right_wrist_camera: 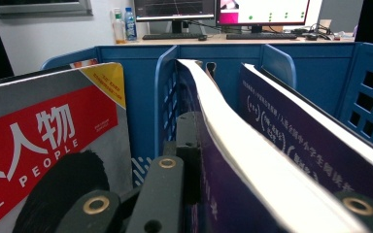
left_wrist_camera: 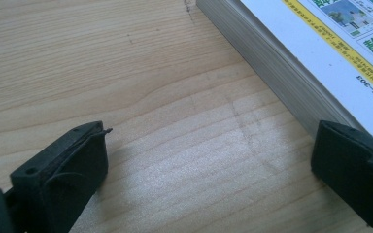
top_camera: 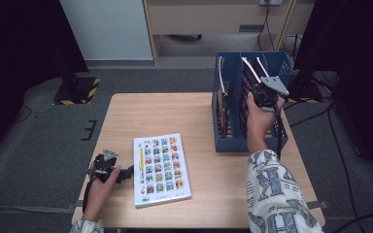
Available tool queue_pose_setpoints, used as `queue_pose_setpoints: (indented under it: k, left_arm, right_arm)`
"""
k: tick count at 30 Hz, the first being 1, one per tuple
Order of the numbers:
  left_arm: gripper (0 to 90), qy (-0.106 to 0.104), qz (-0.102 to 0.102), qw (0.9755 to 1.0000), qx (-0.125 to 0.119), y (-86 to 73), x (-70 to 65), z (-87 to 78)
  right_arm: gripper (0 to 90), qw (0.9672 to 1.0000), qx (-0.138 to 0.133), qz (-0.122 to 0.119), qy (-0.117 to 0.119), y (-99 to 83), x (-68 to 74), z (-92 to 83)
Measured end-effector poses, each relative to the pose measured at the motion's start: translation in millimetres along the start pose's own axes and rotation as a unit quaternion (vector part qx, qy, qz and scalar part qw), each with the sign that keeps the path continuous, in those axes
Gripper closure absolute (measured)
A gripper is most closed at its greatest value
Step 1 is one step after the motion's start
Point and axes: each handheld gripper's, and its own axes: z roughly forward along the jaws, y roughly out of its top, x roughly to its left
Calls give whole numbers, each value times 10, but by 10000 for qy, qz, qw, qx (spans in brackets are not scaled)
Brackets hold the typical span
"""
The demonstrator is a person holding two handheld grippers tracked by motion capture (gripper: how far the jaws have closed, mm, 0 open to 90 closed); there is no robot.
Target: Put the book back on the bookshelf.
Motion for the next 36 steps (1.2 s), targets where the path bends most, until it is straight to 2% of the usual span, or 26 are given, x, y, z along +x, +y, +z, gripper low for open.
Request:
queue_pose_setpoints:
  k: [15, 26, 32, 36]
  left_arm:
    - [0, -2, 3, 10000, -1, 0, 1, 0]
    - [0, -4, 7, 10000, 0, 1, 1, 0]
    - [0, -3, 6, 10000, -1, 0, 1, 0]
    - [0, -4, 6, 10000, 0, 1, 1, 0]
  right_arm:
    - [825, 10000, -36, -37, 18, -9, -3, 17]
    - [825, 9999, -139, 17, -73, -47, -24, 75]
    - [825, 9997, -233, -52, -63, -47, -16, 84]
    - [825, 9998, -191, -89, -24, -73, -2, 97]
